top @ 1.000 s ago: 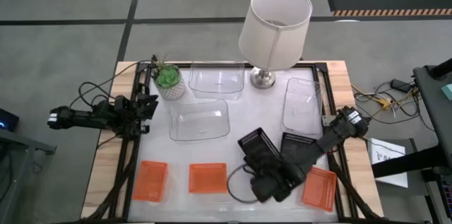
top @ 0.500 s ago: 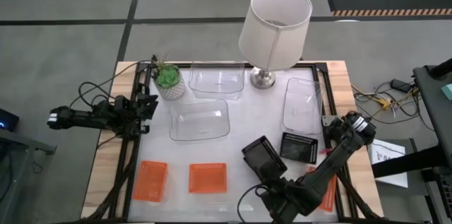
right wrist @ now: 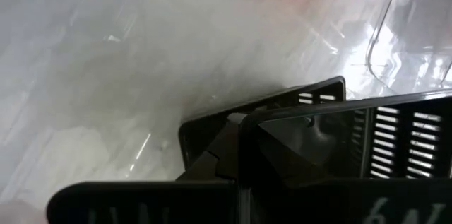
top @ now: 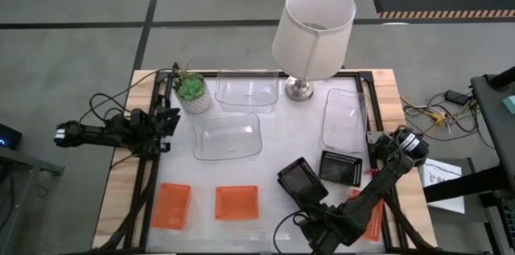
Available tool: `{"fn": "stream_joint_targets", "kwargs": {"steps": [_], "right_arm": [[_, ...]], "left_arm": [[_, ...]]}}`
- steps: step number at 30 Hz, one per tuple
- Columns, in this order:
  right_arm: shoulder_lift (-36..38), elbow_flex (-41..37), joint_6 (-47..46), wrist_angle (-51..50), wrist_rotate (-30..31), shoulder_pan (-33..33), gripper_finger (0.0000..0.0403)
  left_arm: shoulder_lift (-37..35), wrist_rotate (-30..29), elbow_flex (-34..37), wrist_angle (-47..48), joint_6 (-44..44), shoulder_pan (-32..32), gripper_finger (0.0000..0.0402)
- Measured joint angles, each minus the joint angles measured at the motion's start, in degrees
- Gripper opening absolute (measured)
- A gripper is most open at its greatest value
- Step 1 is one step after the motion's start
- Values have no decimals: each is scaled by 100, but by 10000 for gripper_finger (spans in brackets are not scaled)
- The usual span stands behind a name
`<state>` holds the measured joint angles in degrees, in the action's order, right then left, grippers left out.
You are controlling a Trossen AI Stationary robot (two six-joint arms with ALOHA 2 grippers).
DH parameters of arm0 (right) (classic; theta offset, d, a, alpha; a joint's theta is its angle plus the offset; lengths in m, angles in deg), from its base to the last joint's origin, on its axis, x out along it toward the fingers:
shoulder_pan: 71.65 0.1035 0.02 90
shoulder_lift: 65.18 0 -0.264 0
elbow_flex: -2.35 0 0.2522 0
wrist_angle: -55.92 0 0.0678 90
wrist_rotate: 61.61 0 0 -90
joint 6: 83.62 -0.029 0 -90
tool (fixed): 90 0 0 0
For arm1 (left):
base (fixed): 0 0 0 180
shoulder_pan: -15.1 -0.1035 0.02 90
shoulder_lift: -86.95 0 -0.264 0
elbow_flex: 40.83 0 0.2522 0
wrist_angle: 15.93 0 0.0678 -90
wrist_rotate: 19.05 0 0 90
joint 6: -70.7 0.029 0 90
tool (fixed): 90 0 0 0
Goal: Stack baskets by color
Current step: Stack the top black bin on the bottom black bin, then stack the bottom left transparent bin on the top transparent bin
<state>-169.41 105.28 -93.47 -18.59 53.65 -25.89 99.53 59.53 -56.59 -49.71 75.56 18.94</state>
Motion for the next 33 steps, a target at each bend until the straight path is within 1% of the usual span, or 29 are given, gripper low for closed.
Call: {"fn": "stream_joint_targets", "kwargs": {"steps": [6,12,15,21,25,29,33], "right_arm": [[0,-9,-251,-22,2,0,9],[0,-9,-63,-36,-30,0,13],[0,-8,99,-53,-23,0,32],[0,-9,307,-199,-24,0,80],[20,13,303,-390,-26,6,99],[146,13,293,-624,-104,13,103],[285,13,280,-714,-168,11,92]], "left_arm": [[0,0,0,1,0,0,86],[2,-14,0,0,0,-1,86],[0,-109,0,-4,-2,-2,86],[0,-107,0,-46,-12,0,86],[16,-108,0,-46,-150,0,86],[18,-107,0,-47,-176,0,86],[42,-107,0,-45,-310,0,86]]}}
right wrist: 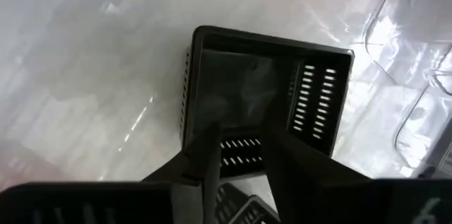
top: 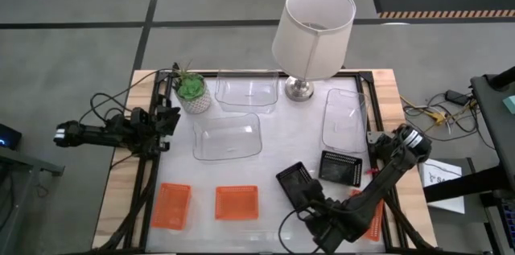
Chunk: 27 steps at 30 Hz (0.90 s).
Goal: Stack baskets by color
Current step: Stack the bottom left transparent bin on the top transparent bin
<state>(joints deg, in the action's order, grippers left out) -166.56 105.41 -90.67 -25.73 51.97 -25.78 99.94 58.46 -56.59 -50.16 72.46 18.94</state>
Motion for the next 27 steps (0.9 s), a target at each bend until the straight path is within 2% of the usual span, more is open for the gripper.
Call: {"fn": "stream_joint_targets", "kwargs": {"steps": [6,9,14,21,25,27], "right_arm": [[490,-232,-815,9,323,-84,51],[975,-717,-703,591,396,-170,25],[2105,-2244,538,2861,517,-418,9],[3710,-4112,2054,5575,702,-1337,9],[4403,-4789,2854,6585,624,-1882,9],[4697,-5031,3222,6910,588,-2093,9]], "left_arm": [[160,2,0,-7,-316,0,86],[352,2,0,-44,-528,0,86],[835,2,-218,-114,-595,0,86],[1625,2,-812,-129,-597,0,86],[2094,-35,-1263,-149,-600,2,86],[2430,-279,-1499,-88,-593,0,86]]}}
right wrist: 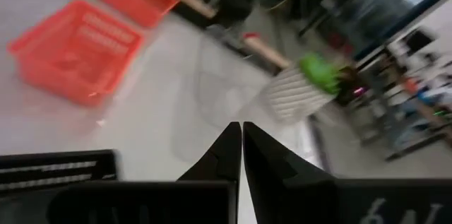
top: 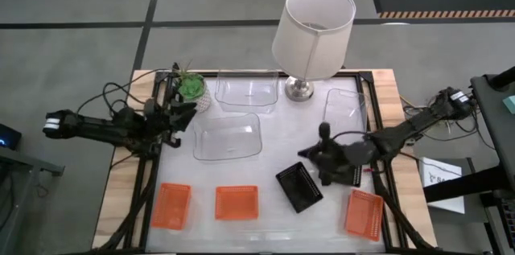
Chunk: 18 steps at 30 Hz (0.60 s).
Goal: Stack baskets by color
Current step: Stack the bottom left transparent bin on the top transparent bin
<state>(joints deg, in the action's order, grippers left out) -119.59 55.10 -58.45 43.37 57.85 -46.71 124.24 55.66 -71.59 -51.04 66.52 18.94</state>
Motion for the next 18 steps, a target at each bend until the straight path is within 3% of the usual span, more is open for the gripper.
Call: {"fn": "stream_joint_targets", "kwargs": {"steps": [7,13,18], "right_arm": [[783,-327,413,382,-246,-520,9],[1709,-137,-790,530,-285,-738,9],[2200,-252,-1708,111,-1255,-695,9]], "left_arm": [[1157,-474,-821,392,-121,-2,86],[1838,-621,-1788,1353,-456,-37,86],[2285,-527,-2549,2659,259,-39,86]]}}
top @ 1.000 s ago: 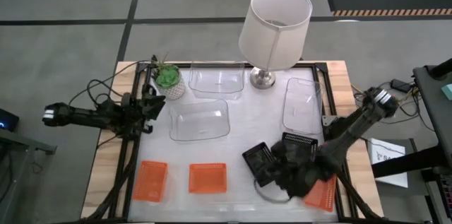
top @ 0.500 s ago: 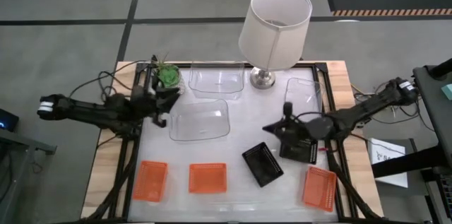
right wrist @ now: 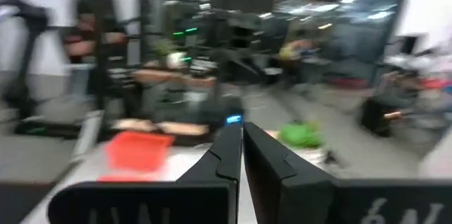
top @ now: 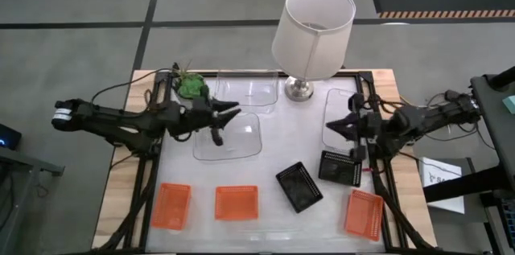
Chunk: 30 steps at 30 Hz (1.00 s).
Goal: Stack baskets by color
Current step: Stack the bottom left transparent bin on the top transparent bin
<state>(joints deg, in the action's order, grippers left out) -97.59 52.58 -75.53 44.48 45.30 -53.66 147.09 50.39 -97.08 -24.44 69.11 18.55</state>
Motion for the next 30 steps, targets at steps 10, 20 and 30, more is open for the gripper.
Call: {"fn": "stream_joint_targets", "kwargs": {"steps": [10,20,30], "right_arm": [[-159,-1393,-254,1622,-524,485,9],[-377,-2324,-593,3126,-355,538,9],[-381,-2507,-507,3128,-339,538,9]], "left_arm": [[711,1462,-571,1911,-442,44,86],[653,1825,-677,3596,-1667,920,86],[798,1718,-681,4177,-2055,1093,88]]}}
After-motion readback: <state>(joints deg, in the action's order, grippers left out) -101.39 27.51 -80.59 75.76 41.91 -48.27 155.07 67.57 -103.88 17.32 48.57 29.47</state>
